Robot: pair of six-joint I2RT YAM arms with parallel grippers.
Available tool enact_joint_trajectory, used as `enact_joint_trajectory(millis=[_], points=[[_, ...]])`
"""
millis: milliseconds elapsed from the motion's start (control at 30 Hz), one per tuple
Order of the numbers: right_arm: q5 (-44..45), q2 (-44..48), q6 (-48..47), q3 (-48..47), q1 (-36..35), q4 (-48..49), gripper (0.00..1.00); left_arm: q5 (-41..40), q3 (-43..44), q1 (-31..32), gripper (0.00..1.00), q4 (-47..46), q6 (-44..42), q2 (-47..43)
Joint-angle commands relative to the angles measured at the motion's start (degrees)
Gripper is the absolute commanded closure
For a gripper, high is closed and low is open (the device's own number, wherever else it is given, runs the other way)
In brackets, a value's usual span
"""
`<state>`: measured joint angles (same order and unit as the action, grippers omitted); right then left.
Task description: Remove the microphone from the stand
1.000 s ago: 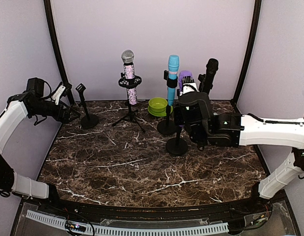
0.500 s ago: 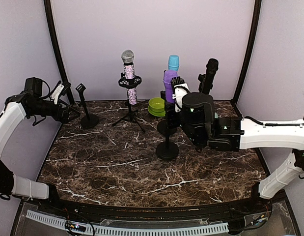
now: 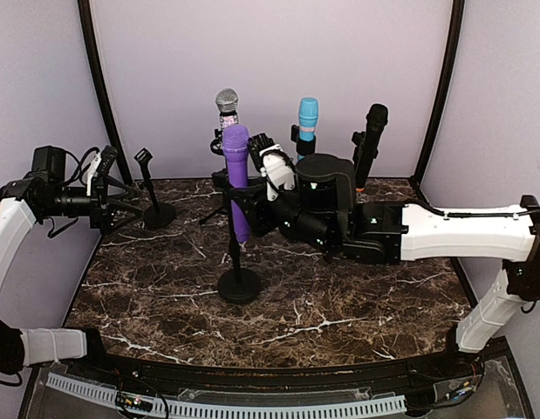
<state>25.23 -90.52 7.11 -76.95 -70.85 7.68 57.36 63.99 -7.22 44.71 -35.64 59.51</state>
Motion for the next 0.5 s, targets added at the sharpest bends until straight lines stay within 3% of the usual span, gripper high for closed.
enact_joint_trajectory(millis=[0,300,400,467], points=[[-9.45,-2.88,-1.08,-3.77,-0.97,12.62,0.92,7.17,-0.18,0.89,0.01,2.01,-2.71,-0.63],[-15.59,-7.24,-3.24,-3.76,-1.65,17.22,0.93,6.71,-1.07,6.87,0.01,1.75,-3.62,-0.96],[-17.96,-7.09,-4.11,-1.98,-1.59,17.07,0.86,6.48,-2.23,9.74,0.01,1.16,-4.55,-1.23],[-18.93,-6.48,-4.22,-0.93,-1.65,16.61,0.75,6.12,-2.69,11.54,0.01,-0.32,-4.59,-1.24]])
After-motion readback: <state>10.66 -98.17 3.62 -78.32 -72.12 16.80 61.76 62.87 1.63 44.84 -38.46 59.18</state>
